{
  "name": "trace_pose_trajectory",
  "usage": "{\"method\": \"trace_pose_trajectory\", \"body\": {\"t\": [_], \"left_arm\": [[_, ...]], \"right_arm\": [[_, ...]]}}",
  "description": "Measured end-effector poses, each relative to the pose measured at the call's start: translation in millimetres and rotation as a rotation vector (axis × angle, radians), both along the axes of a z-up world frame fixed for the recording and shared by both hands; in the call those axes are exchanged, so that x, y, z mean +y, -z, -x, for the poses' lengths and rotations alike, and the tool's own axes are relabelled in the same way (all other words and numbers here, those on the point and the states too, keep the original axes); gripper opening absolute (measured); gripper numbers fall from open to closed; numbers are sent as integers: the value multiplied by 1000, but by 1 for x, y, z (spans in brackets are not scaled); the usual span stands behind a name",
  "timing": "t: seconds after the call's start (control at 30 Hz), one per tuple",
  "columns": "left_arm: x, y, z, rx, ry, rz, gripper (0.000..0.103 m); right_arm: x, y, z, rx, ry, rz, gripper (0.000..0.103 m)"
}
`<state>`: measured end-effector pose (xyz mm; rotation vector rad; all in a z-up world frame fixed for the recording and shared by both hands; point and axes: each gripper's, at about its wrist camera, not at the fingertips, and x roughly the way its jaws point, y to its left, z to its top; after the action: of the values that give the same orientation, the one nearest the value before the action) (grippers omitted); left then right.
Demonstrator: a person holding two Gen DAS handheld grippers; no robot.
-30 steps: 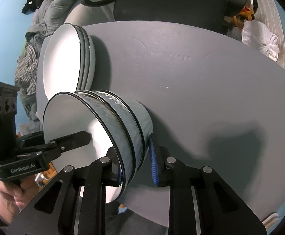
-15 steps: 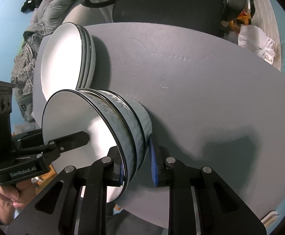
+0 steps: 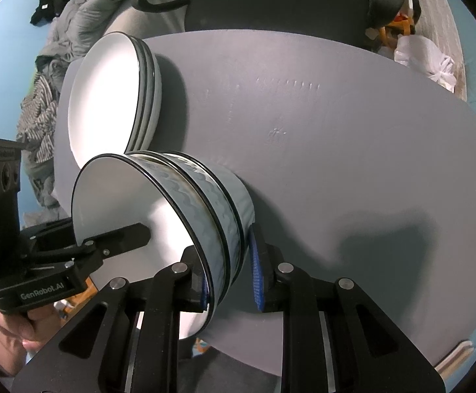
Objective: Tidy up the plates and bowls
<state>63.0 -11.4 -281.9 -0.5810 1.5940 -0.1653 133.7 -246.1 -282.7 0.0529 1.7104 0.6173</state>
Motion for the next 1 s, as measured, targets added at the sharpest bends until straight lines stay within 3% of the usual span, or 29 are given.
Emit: {"method": "trace_pose_trajectory", "body": {"t": [0.33, 0.73, 1.0], "left_arm": [[-1, 4, 0, -5, -4, 7, 30], [13, -19, -10, -59, -21, -13, 30], [18, -18, -18, -50, -41, 36, 31]], "right_arm": [[7, -5, 5, -12, 0, 3, 20], [23, -28, 2, -58, -4, -23, 20], [39, -48, -6, -111, -38, -7, 21]]}}
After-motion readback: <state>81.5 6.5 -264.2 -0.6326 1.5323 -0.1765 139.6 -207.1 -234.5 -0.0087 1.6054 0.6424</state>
